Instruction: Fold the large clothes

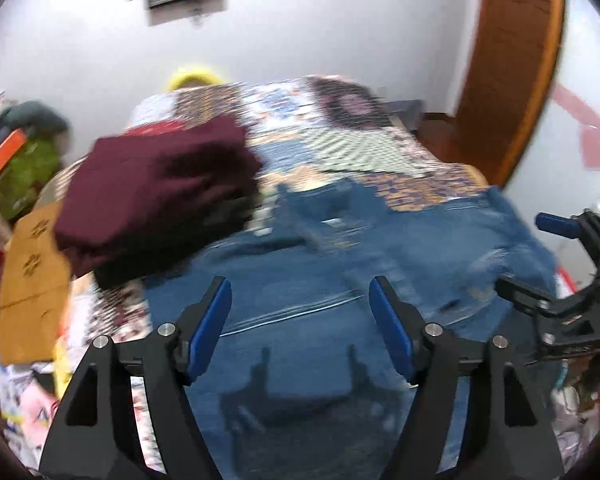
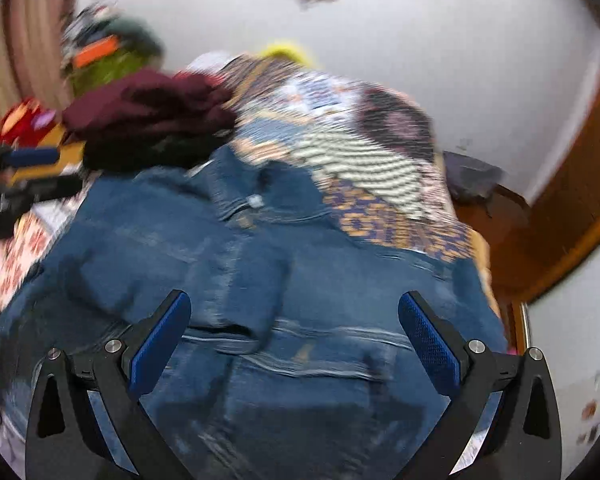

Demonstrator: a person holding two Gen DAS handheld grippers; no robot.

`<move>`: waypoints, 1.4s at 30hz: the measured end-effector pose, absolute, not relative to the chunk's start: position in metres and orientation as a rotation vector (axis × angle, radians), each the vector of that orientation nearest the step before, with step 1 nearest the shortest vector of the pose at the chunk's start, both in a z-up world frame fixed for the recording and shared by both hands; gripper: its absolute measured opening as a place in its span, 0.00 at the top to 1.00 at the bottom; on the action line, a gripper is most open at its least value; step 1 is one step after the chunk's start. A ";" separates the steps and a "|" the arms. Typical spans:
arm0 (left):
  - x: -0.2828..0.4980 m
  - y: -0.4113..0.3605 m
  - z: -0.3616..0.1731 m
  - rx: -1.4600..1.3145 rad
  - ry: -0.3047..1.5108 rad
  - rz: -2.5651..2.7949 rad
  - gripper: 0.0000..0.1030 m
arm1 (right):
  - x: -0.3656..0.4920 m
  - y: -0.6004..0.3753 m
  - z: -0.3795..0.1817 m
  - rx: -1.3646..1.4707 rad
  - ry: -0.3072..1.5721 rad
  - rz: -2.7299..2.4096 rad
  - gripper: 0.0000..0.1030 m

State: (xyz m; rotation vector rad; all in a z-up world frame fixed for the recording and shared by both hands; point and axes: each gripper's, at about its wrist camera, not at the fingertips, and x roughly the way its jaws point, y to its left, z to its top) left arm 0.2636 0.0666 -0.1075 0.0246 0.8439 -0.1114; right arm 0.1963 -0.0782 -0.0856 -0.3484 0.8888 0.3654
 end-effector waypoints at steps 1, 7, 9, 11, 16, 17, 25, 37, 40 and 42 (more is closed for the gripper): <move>0.262 0.078 -0.112 0.016 0.857 -0.094 0.32 | 0.199 -0.071 -0.090 -0.368 0.905 0.382 0.00; 0.256 0.124 -0.147 0.019 0.945 -0.009 0.32 | 0.207 -0.028 -0.135 -0.502 1.049 0.498 0.02; 0.253 0.134 -0.163 0.011 0.984 0.001 0.32 | 0.210 -0.023 -0.146 -0.549 1.084 0.496 0.08; 0.252 0.137 -0.177 0.002 1.013 0.004 0.32 | 0.216 -0.022 -0.162 -0.577 1.146 0.491 0.27; 0.253 0.141 -0.208 -0.019 1.087 -0.001 0.32 | 0.225 -0.039 -0.165 -0.497 1.181 0.502 0.53; 0.254 0.139 -0.212 -0.020 1.097 -0.005 0.32 | 0.227 -0.042 -0.164 -0.478 1.182 0.500 0.63; 0.265 0.119 -0.210 -0.011 1.098 -0.030 0.32 | 0.238 -0.081 -0.126 -0.274 1.053 0.425 0.83; 0.279 0.068 -0.181 -0.017 1.041 -0.108 0.32 | 0.245 -0.166 -0.082 -0.024 0.939 0.307 0.93; 0.281 0.050 -0.189 -0.024 1.065 -0.136 0.32 | 0.242 -0.183 -0.096 0.014 0.968 0.283 0.94; 0.282 0.038 -0.195 -0.024 1.081 -0.155 0.32 | 0.242 -0.193 -0.104 0.041 0.983 0.263 0.94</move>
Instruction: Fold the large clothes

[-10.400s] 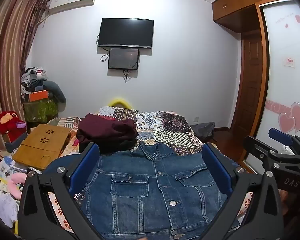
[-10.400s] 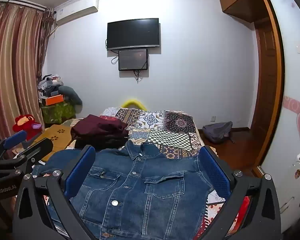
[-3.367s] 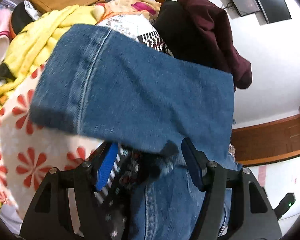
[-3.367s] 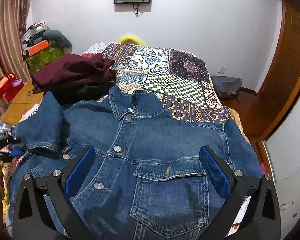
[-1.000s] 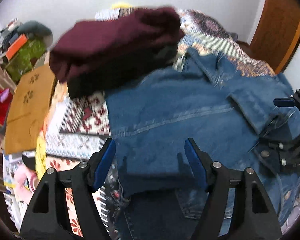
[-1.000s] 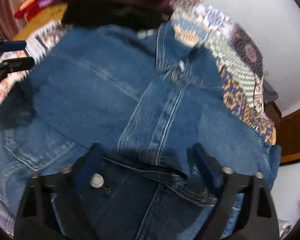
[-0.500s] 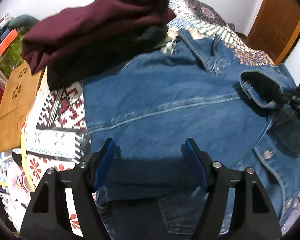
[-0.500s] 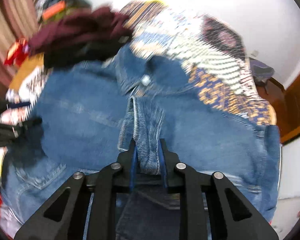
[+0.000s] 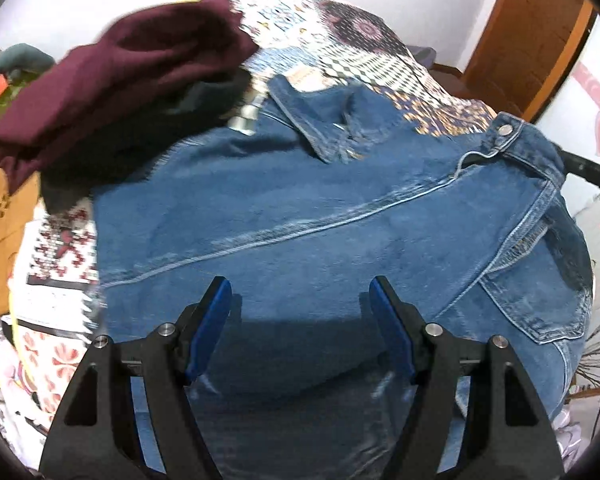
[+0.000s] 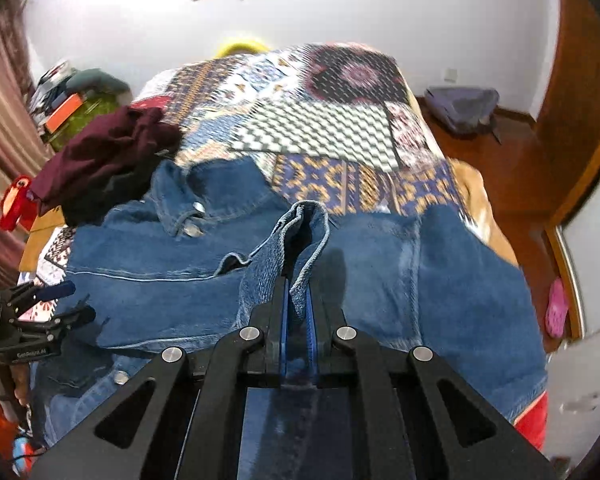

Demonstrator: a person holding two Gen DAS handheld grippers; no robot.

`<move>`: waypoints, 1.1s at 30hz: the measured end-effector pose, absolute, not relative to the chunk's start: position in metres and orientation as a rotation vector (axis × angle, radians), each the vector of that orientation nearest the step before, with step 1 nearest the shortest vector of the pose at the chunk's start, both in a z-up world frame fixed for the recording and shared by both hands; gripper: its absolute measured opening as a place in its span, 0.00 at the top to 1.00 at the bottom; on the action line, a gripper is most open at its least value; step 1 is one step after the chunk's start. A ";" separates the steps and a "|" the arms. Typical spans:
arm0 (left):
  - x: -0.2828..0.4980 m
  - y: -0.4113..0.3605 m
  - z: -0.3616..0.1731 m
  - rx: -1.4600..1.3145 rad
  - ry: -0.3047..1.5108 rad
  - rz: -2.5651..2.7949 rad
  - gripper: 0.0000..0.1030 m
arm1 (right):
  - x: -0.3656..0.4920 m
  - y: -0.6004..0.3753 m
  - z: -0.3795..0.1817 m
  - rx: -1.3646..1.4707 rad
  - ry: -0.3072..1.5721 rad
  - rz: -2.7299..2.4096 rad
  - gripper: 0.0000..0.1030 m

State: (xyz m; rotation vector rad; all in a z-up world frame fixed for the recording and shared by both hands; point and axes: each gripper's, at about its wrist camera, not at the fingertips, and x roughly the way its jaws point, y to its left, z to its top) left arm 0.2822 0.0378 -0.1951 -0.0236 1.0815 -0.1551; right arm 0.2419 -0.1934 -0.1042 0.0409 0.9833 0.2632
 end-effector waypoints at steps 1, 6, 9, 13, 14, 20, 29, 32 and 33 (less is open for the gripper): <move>0.282 0.034 -0.197 -0.020 1.087 -0.160 0.32 | 0.244 -0.199 -0.110 0.051 1.004 0.260 0.93; 0.285 0.011 -0.214 0.005 1.136 -0.183 0.32 | 0.242 -0.224 -0.128 0.085 1.052 0.201 0.93; 0.286 0.004 -0.220 0.024 1.143 -0.172 0.32 | 0.239 -0.248 -0.124 0.203 1.074 0.216 0.93; 0.285 0.003 -0.214 0.005 1.133 -0.175 0.32 | 0.227 -0.272 -0.106 0.259 1.042 0.190 0.85; 0.285 0.003 -0.209 -0.002 1.122 -0.178 0.32 | 0.223 -0.276 -0.101 0.253 1.027 0.179 0.76; 0.282 -0.006 -0.168 0.008 1.003 -0.173 0.32 | 0.198 -0.309 -0.068 0.291 0.906 0.103 0.41; 0.278 -0.030 -0.115 -0.010 0.839 -0.211 0.32 | 0.179 -0.368 -0.081 0.459 0.898 -0.007 0.36; 0.279 -0.037 -0.111 -0.020 0.824 -0.229 0.32 | 0.177 -0.387 -0.108 0.549 0.954 -0.040 0.36; 0.279 -0.040 -0.112 -0.027 0.824 -0.238 0.32 | 0.177 -0.393 -0.118 0.581 0.974 -0.048 0.36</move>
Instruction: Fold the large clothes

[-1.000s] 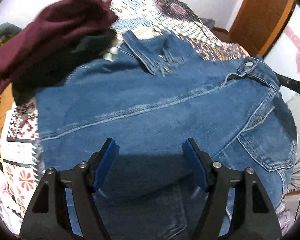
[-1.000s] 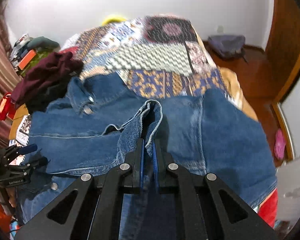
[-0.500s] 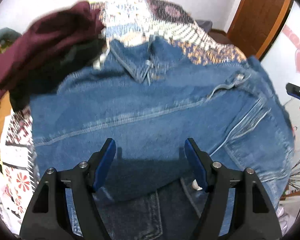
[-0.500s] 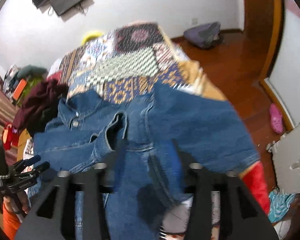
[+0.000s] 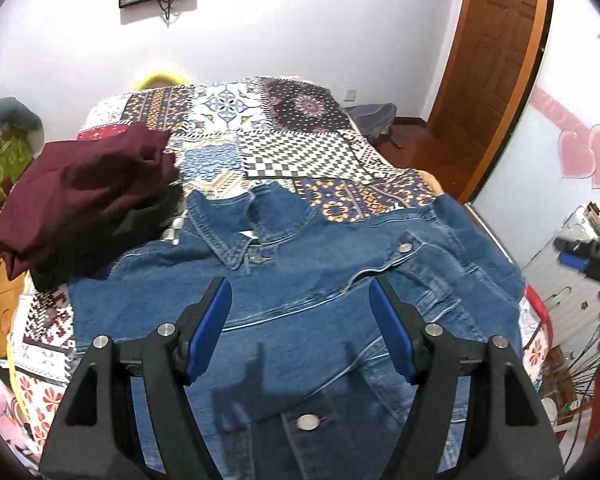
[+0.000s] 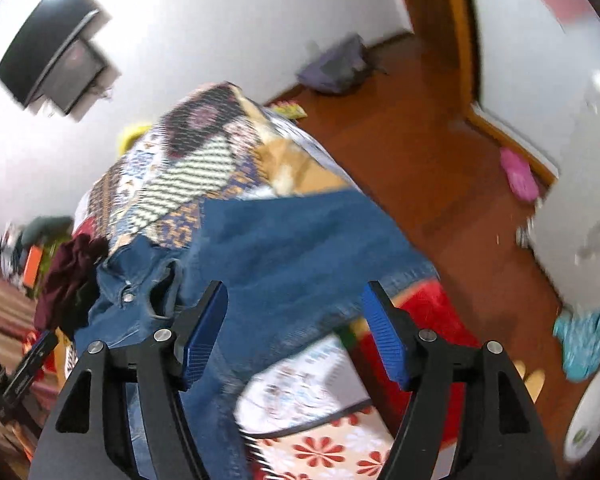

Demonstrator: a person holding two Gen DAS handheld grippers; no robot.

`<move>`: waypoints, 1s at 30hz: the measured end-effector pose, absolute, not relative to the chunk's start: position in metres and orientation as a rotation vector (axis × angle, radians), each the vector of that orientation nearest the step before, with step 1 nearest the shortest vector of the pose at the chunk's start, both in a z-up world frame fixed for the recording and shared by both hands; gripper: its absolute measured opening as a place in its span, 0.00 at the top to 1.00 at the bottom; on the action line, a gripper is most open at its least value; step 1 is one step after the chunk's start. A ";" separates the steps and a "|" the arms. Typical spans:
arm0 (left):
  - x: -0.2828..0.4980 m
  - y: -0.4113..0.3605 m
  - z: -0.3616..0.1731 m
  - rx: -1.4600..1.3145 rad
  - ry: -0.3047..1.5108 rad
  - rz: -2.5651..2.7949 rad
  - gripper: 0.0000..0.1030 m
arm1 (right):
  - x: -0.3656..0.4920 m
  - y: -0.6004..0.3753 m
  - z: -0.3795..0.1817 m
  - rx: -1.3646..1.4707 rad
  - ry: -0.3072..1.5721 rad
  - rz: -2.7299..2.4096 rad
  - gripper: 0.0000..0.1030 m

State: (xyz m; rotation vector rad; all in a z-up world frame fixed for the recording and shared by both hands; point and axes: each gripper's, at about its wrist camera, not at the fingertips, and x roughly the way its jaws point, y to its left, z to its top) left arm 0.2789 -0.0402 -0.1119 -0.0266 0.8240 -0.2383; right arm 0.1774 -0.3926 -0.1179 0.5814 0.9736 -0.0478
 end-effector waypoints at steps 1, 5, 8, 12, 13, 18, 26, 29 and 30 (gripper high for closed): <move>0.280 -0.042 -0.113 -0.030 0.826 -0.244 0.32 | 0.178 -0.400 -0.131 0.629 0.999 -0.054 0.36; 0.284 -0.051 -0.124 -0.039 0.858 -0.266 0.32 | 0.183 -0.418 -0.169 0.772 1.060 -0.073 0.36; 0.285 -0.055 -0.133 -0.042 0.885 -0.270 0.32 | 0.189 -0.424 -0.183 0.821 1.063 -0.071 0.36; 0.286 -0.055 -0.141 -0.044 0.907 -0.262 0.32 | 0.201 -0.430 -0.194 0.854 1.042 -0.083 0.35; 0.286 -0.055 -0.142 -0.044 0.908 -0.260 0.32 | 0.205 -0.431 -0.195 0.856 1.035 -0.103 0.36; 0.286 -0.051 -0.144 -0.053 0.910 -0.246 0.32 | 0.222 -0.431 -0.198 0.798 1.030 -0.221 0.55; 0.284 -0.043 -0.140 -0.059 0.896 -0.234 0.32 | 0.220 -0.424 -0.158 0.699 0.930 -0.251 0.90; 0.281 -0.040 -0.137 -0.047 0.879 -0.227 0.32 | 0.217 -0.411 -0.120 0.647 0.846 -0.190 0.92; 0.280 -0.039 -0.136 -0.047 0.874 -0.227 0.32 | 0.215 -0.402 -0.102 0.622 0.808 -0.151 0.92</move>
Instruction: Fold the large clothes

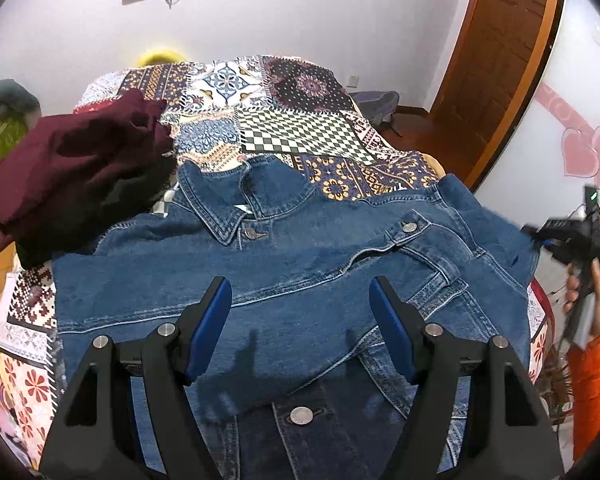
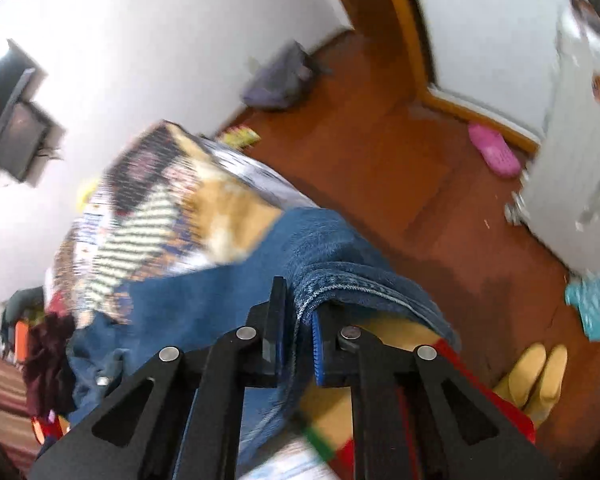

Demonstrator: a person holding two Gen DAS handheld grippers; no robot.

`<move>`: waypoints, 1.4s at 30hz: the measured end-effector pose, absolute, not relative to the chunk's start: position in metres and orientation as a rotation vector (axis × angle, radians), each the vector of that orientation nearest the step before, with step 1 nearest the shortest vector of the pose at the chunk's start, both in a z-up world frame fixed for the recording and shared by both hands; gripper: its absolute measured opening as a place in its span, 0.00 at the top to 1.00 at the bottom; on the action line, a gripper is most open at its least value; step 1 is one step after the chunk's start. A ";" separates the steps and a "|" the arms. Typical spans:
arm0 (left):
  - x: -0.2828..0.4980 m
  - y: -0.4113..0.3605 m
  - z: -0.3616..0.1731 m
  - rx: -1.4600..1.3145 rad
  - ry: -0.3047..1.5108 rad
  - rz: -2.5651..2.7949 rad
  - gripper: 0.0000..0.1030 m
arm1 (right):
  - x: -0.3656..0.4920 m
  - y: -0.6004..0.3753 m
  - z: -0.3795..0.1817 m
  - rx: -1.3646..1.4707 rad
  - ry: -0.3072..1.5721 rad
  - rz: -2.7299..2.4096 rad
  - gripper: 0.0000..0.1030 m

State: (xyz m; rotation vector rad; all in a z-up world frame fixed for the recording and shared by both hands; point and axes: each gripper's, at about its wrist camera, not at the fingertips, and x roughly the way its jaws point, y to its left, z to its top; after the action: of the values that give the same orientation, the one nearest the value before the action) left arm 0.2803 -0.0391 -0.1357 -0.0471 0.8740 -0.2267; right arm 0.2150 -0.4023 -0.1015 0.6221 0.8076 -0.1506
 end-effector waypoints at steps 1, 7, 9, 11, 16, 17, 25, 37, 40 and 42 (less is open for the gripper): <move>0.280 -0.039 -0.135 -0.049 0.872 -0.228 0.32 | 0.214 -0.395 -0.089 0.600 0.782 -0.125 0.93; 0.278 -0.032 -0.130 -0.076 0.852 -0.229 0.32 | 0.203 -0.311 -0.010 0.429 0.642 0.145 0.94; 0.277 -0.030 -0.129 -0.082 0.846 -0.231 0.32 | 0.201 -0.282 -0.008 0.391 0.650 0.218 0.94; 0.275 -0.028 -0.127 -0.088 0.839 -0.231 0.32 | 0.201 -0.259 -0.019 0.378 0.688 0.277 0.94; 0.270 -0.025 -0.127 -0.087 0.837 -0.233 0.32 | 0.216 -0.208 -0.083 0.330 0.884 0.356 0.93; 0.269 -0.024 -0.127 -0.087 0.839 -0.235 0.32 | 0.217 -0.202 -0.094 0.323 0.921 0.354 0.93; 0.259 -0.024 -0.129 -0.079 0.844 -0.250 0.32 | 0.199 -0.208 -0.108 0.300 1.044 0.350 0.78; 0.258 -0.033 -0.127 -0.074 0.832 -0.267 0.32 | 0.190 -0.271 -0.069 0.444 0.888 0.215 0.43; 0.259 -0.034 -0.126 -0.076 0.831 -0.270 0.32 | 0.201 -0.294 -0.078 0.536 0.900 0.177 0.43; 0.260 -0.035 -0.127 -0.077 0.834 -0.269 0.31 | 0.209 -0.309 -0.093 0.609 0.929 0.151 0.43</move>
State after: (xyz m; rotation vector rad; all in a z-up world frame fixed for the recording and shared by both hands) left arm 0.2602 -0.0348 -0.1265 -0.0775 0.8336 -0.2687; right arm 0.2091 -0.3088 -0.0928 0.6093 0.9287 0.1510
